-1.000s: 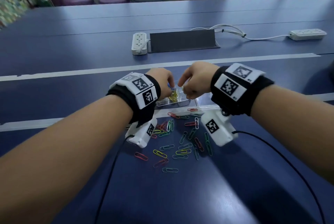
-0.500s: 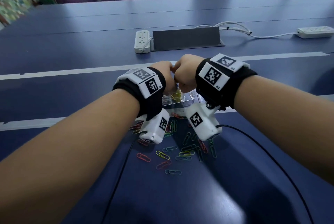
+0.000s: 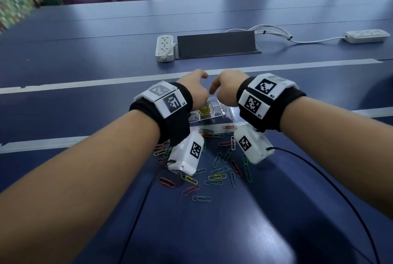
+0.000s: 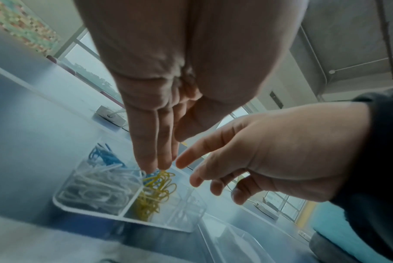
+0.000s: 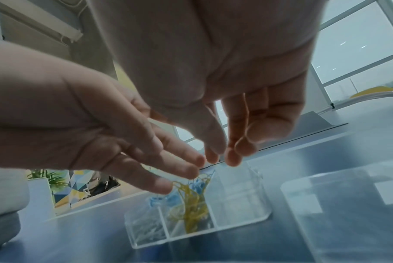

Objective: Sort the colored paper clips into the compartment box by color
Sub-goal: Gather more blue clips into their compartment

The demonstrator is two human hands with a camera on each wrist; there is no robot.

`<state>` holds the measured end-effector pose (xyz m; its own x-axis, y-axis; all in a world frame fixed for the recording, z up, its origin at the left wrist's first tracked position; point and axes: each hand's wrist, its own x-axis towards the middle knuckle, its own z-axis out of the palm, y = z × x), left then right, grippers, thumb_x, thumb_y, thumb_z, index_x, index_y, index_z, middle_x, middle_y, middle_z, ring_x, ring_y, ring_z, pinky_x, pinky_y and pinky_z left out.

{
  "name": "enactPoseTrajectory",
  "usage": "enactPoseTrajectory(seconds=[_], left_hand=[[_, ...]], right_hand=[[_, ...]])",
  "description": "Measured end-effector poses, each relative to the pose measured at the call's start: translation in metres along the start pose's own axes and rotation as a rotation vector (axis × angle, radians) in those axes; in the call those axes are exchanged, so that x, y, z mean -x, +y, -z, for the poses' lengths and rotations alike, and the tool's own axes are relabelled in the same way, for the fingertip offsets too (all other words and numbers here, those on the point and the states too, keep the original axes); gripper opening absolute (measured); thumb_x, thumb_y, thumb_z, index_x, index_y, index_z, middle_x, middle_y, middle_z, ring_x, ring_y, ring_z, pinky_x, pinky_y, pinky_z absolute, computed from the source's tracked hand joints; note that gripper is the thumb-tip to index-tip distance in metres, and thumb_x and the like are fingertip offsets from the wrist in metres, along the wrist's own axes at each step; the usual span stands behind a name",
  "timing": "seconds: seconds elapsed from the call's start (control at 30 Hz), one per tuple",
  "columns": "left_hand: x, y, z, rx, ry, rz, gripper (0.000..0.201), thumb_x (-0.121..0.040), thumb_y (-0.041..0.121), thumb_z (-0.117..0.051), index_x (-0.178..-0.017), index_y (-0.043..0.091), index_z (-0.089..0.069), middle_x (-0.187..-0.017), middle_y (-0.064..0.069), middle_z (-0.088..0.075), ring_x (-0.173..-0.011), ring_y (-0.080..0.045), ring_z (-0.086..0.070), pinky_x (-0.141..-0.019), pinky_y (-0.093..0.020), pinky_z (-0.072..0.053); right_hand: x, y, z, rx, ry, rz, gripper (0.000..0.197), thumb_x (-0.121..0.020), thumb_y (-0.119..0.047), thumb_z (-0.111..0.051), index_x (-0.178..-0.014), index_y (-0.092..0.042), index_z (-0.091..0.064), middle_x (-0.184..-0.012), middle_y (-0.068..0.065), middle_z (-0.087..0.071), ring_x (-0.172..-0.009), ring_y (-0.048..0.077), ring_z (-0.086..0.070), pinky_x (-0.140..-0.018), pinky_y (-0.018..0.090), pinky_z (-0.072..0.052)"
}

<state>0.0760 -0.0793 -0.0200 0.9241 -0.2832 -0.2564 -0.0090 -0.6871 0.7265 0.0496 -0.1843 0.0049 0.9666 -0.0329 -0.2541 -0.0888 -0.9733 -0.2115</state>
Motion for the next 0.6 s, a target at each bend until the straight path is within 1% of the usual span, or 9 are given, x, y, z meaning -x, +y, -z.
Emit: enactPoseTrajectory(seconds=[0.1, 0.17, 0.2, 0.27, 0.33, 0.37, 0.43, 0.47, 0.6], left_hand=[[0.001, -0.004, -0.002, 0.103, 0.021, -0.008, 0.061, -0.084, -0.009, -0.043, -0.138, 0.017, -0.036, -0.112, -0.019, -0.06, -0.105, -0.038, -0.063, -0.09, -0.051, -0.053], [0.003, -0.007, -0.001, 0.149, 0.089, -0.028, 0.055, -0.084, -0.008, -0.04, -0.134, 0.015, -0.042, -0.101, -0.015, -0.06, -0.099, -0.037, -0.064, -0.088, -0.047, -0.054], [0.004, -0.008, 0.001, 0.149, 0.124, -0.036, 0.052, -0.084, -0.007, -0.039, -0.131, 0.015, -0.045, -0.098, -0.013, -0.06, -0.092, -0.034, -0.064, -0.084, -0.043, -0.054], [0.01, -0.01, 0.005, 0.08, 0.153, -0.058, 0.047, -0.084, -0.005, -0.037, -0.124, 0.014, -0.051, -0.097, -0.01, -0.062, -0.084, -0.027, -0.06, -0.074, -0.036, -0.053], [0.017, -0.01, 0.009, -0.065, 0.113, -0.096, 0.045, -0.083, -0.005, -0.036, -0.12, 0.015, -0.054, -0.1, -0.006, -0.066, -0.086, -0.021, -0.058, -0.069, -0.027, -0.049], [0.021, -0.01, 0.009, -0.146, 0.077, -0.11, 0.045, -0.084, -0.004, -0.037, -0.12, 0.016, -0.054, -0.104, -0.005, -0.068, -0.091, -0.02, -0.059, -0.071, -0.027, -0.049], [0.027, -0.011, 0.009, -0.3, 0.013, -0.143, 0.044, -0.086, -0.001, -0.039, -0.124, 0.017, -0.051, -0.109, -0.002, -0.07, -0.103, -0.02, -0.06, -0.083, -0.028, -0.048], [0.029, -0.011, 0.007, -0.355, -0.006, -0.163, 0.043, -0.086, 0.001, -0.039, -0.126, 0.017, -0.048, -0.109, -0.001, -0.07, -0.106, -0.019, -0.06, -0.086, -0.027, -0.046], [0.031, -0.016, 0.006, -0.433, -0.029, -0.232, 0.05, -0.087, 0.0, -0.039, -0.134, 0.018, -0.039, -0.109, 0.001, -0.071, -0.103, -0.018, -0.06, -0.083, -0.022, -0.041]], right_hand=[[-0.001, 0.0, -0.006, 0.02, -0.028, 0.028, 0.038, -0.093, -0.008, -0.044, -0.126, -0.018, -0.061, -0.13, 0.009, -0.059, -0.114, 0.026, -0.059, -0.094, 0.034, -0.051], [-0.005, 0.002, -0.01, 0.015, -0.014, 0.038, 0.035, -0.093, -0.012, -0.047, -0.123, -0.02, -0.063, -0.127, 0.008, -0.061, -0.113, 0.026, -0.06, -0.092, 0.033, -0.051], [-0.007, 0.003, -0.012, 0.008, 0.001, 0.048, 0.033, -0.092, -0.013, -0.05, -0.12, -0.021, -0.064, -0.125, 0.007, -0.062, -0.111, 0.026, -0.06, -0.088, 0.032, -0.051], [-0.011, 0.005, -0.017, 0.007, 0.032, 0.066, 0.029, -0.089, -0.016, -0.055, -0.115, -0.024, -0.067, -0.122, 0.006, -0.063, -0.109, 0.026, -0.061, -0.081, 0.029, -0.047], [-0.013, 0.005, -0.019, 0.024, 0.065, 0.093, 0.026, -0.088, -0.017, -0.058, -0.11, -0.026, -0.069, -0.12, 0.006, -0.064, -0.106, 0.027, -0.062, -0.079, 0.029, -0.046], [-0.013, 0.004, -0.02, 0.03, 0.075, 0.106, 0.025, -0.088, -0.017, -0.058, -0.107, -0.026, -0.07, -0.118, 0.006, -0.065, -0.104, 0.027, -0.063, -0.079, 0.029, -0.047], [-0.012, 0.004, -0.02, 0.021, 0.074, 0.128, 0.023, -0.087, -0.017, -0.058, -0.102, -0.026, -0.073, -0.113, 0.006, -0.067, -0.1, 0.027, -0.064, -0.081, 0.03, -0.05], [-0.01, 0.005, -0.02, 0.015, 0.069, 0.138, 0.023, -0.087, -0.017, -0.057, -0.1, -0.026, -0.073, -0.11, 0.007, -0.068, -0.098, 0.028, -0.065, -0.083, 0.032, -0.052], [-0.004, 0.01, -0.025, 0.017, 0.041, 0.174, 0.032, -0.085, -0.011, -0.052, -0.099, -0.029, -0.074, -0.108, 0.008, -0.069, -0.093, 0.028, -0.065, -0.088, 0.038, -0.055]])
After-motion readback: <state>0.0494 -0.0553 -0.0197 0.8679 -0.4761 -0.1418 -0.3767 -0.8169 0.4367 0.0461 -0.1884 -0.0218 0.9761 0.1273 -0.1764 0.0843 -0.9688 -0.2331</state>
